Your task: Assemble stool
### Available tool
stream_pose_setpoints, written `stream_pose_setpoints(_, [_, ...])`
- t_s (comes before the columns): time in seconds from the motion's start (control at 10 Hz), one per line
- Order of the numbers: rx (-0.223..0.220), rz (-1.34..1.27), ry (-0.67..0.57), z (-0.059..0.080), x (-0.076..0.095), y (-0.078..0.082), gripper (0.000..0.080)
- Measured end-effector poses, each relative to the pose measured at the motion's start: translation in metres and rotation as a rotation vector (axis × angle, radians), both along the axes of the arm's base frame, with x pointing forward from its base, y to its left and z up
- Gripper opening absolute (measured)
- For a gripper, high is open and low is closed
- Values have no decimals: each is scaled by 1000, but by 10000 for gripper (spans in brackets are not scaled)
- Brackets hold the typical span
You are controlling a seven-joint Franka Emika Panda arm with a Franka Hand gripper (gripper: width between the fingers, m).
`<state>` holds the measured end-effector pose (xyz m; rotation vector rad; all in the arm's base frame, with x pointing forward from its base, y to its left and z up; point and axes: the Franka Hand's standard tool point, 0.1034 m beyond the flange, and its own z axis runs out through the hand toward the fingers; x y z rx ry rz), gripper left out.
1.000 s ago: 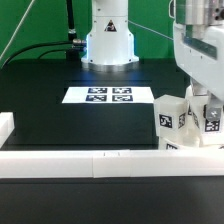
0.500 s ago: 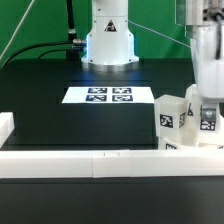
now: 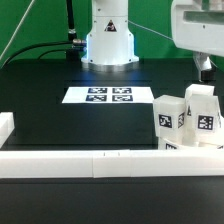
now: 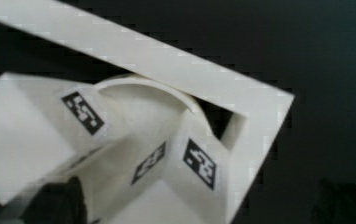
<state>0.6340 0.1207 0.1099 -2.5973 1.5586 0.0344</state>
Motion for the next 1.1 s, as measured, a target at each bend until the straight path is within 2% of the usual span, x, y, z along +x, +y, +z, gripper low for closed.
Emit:
stream_pose_setpoints(0.4, [-16,276,-27,-2,0,-2,648])
stream_pose_setpoints(0.5, [-32,493,-56,-1,3,-3,648])
stream_pose_setpoints(0.7, [-40,834,-99,-6,1,8,648])
stream_pose_setpoints(0.8, [-37,915,-104,-6,1,14,648])
stream_pose_setpoints(1.1, [-69,1079,-131,-6,4,8,648])
